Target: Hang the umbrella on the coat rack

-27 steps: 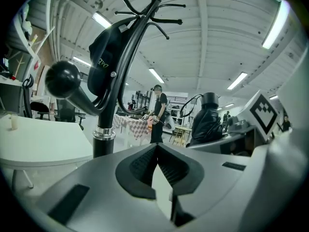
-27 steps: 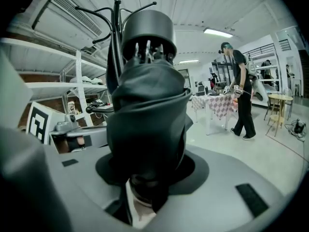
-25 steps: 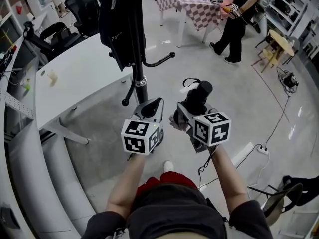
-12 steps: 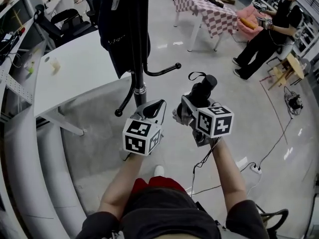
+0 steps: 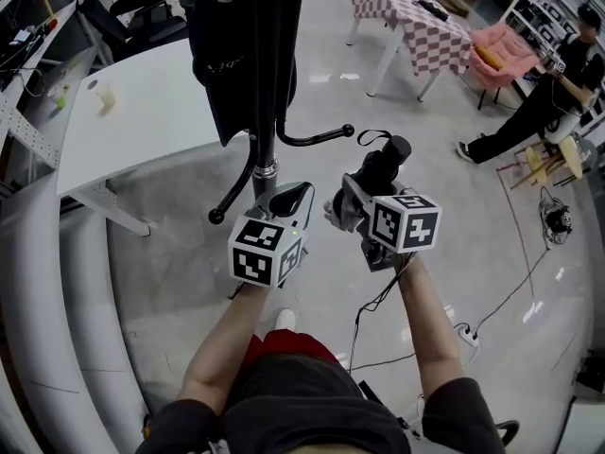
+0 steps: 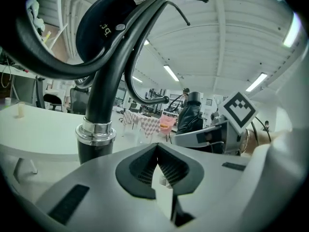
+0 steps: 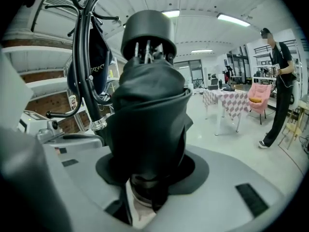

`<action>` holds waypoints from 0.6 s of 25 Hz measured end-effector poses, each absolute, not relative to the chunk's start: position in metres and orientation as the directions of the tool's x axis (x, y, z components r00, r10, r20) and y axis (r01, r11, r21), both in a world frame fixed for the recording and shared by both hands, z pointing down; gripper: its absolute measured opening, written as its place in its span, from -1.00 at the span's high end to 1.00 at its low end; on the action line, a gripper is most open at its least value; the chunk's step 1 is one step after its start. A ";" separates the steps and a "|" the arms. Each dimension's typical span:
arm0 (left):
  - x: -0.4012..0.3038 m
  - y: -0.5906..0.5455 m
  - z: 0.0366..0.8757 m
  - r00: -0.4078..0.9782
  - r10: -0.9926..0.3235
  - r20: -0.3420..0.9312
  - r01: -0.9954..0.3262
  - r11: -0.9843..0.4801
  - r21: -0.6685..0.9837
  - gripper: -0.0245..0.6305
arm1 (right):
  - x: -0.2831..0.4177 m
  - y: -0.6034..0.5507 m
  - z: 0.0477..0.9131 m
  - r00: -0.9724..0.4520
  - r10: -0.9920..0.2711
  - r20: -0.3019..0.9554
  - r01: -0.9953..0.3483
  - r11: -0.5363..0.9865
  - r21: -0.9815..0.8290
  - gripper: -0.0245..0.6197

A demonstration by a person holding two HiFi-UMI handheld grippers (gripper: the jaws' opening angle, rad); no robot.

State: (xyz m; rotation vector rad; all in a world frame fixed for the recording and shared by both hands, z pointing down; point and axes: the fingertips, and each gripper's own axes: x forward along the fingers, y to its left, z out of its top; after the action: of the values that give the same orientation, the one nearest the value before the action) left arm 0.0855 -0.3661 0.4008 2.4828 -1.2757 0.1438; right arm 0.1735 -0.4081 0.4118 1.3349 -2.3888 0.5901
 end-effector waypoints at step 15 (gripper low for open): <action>0.080 -0.372 0.402 0.576 -0.783 0.235 -0.813 -0.517 0.269 0.89 | 0.153 -0.412 0.403 -0.516 -0.701 0.492 -0.839 0.530 -0.123 0.33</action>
State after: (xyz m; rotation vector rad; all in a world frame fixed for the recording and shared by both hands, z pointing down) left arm 0.0796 -0.3719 0.4024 2.4626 -1.2985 0.1195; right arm 0.1534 -0.4124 0.4034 1.2658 -2.3890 0.4929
